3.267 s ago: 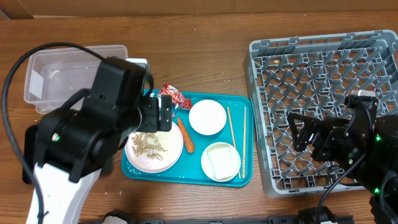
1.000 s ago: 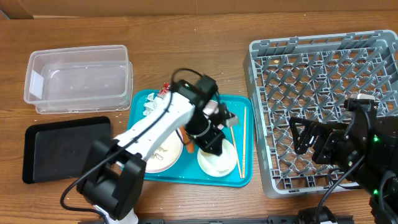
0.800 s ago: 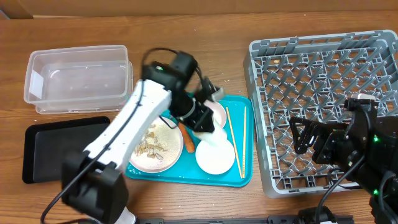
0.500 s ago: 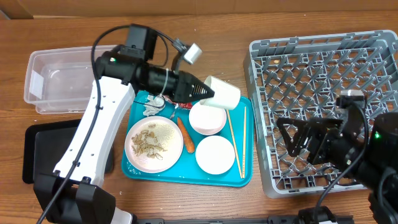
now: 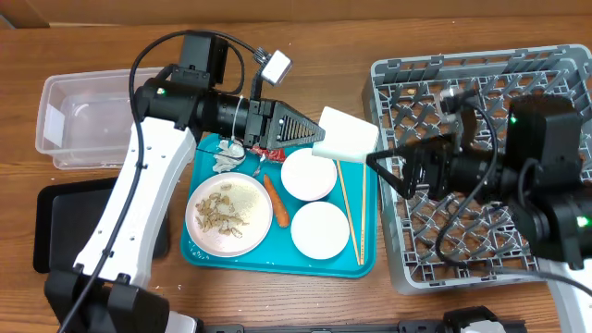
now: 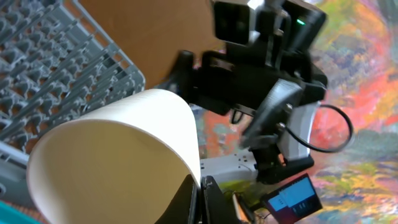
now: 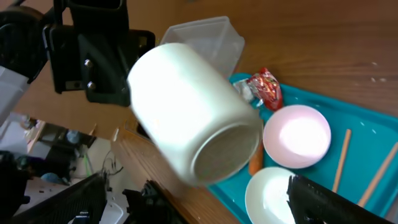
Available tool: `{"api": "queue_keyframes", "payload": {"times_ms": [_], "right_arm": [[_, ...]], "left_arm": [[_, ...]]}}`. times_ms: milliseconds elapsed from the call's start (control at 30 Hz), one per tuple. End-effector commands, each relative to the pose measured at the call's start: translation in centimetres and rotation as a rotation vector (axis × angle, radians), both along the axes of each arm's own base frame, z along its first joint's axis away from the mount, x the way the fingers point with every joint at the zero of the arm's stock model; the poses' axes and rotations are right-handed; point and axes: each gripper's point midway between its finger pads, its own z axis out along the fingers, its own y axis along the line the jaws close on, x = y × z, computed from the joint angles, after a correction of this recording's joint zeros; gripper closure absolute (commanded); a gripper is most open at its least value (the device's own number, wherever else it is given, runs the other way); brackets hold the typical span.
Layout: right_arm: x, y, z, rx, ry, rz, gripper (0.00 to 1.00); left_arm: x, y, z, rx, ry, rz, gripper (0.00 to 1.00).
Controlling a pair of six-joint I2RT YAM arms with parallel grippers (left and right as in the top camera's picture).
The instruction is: Sort waste into correct bins and load items into the dishwasher
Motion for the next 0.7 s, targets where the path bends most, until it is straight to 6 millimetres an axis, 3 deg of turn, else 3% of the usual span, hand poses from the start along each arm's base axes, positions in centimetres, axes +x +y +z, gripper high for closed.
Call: {"api": "queue_keyframes", "payload": {"times_ms": [0,133,300,433,500,667], "right_arm": [[-0.2,1.1,1.8,0.070,-0.056,0.092,0.03],[0.6,1.6,1.9,0.091,-0.069,0.115,0.02],[-0.2,3.0,2.9,0.150,-0.115,0.240,0.07],[-0.9,4.3,3.3,0.158,-0.141,0.295,0.19],[-1.4,5.2,3.6,0.163,-0.166,0.334,0.30],[-0.7,5.1,2.7,0.107,-0.154,0.281,0.41]], "left_arm": [[-2.0,0.5,3.4,-0.059,-0.083,-0.024,0.96],[-2.9,0.7,4.5,-0.064,-0.103,-0.025,0.96],[-3.2,0.8,4.8,-0.066,-0.115,-0.025,0.96],[-3.2,0.7,4.8,-0.067,-0.118,-0.026,0.96],[-3.2,0.7,4.8,-0.068,-0.123,-0.025,0.96],[-3.2,0.7,4.8,-0.070,-0.132,-0.025,0.96]]}}
